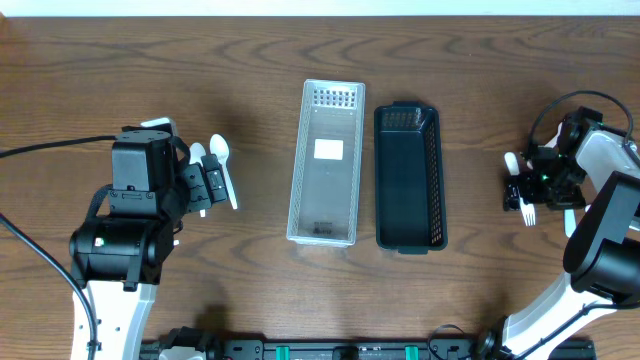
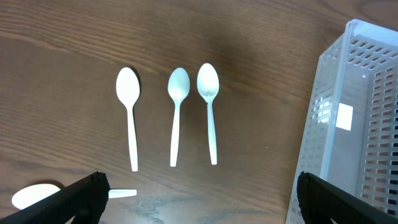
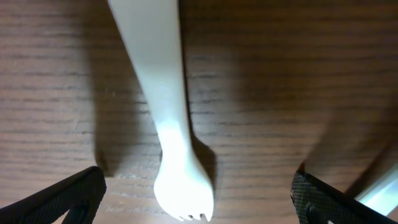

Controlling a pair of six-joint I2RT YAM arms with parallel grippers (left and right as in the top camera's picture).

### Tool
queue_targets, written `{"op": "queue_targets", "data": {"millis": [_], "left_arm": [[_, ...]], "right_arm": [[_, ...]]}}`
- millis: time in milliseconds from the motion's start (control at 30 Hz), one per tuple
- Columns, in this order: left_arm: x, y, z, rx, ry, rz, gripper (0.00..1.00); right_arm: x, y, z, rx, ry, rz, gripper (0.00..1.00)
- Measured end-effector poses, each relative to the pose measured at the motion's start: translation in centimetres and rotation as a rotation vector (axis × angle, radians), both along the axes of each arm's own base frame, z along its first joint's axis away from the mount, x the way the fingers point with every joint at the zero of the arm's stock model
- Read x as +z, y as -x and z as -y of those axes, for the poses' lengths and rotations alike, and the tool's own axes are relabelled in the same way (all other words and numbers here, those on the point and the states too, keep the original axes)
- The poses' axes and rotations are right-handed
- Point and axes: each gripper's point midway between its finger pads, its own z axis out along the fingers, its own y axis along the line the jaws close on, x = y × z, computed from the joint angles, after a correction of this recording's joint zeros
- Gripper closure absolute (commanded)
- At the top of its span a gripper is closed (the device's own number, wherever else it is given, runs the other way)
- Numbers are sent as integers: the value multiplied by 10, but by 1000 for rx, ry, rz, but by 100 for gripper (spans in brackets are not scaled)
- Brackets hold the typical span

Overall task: Pack container
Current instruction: 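Lower the right gripper and grasp the white fork, then lift the fork and carry it over the dark green basket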

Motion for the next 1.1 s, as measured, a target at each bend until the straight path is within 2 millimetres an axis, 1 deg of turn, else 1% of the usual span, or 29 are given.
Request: {"op": "queue_targets", "data": {"millis": [233, 400, 667, 867, 933, 1100], "left_arm": [[0, 0, 0, 0, -1, 0, 2], [0, 0, -1, 2, -2, 0, 2], [0, 0, 0, 2, -2, 0, 2], [0, 0, 0, 2, -2, 0, 2], [0, 0, 0, 2, -2, 0, 2], [0, 0, 0, 2, -2, 0, 2]], "right_arm": [[-1, 2, 1, -2, 14, 1, 3], [-1, 2, 2, -13, 18, -1, 8], [-1, 5, 1, -39, 20, -11, 36], [-1, 6, 1, -53, 20, -13, 47], [-1, 6, 1, -60, 20, -14, 55], [-1, 6, 0, -94, 22, -14, 67]]}}
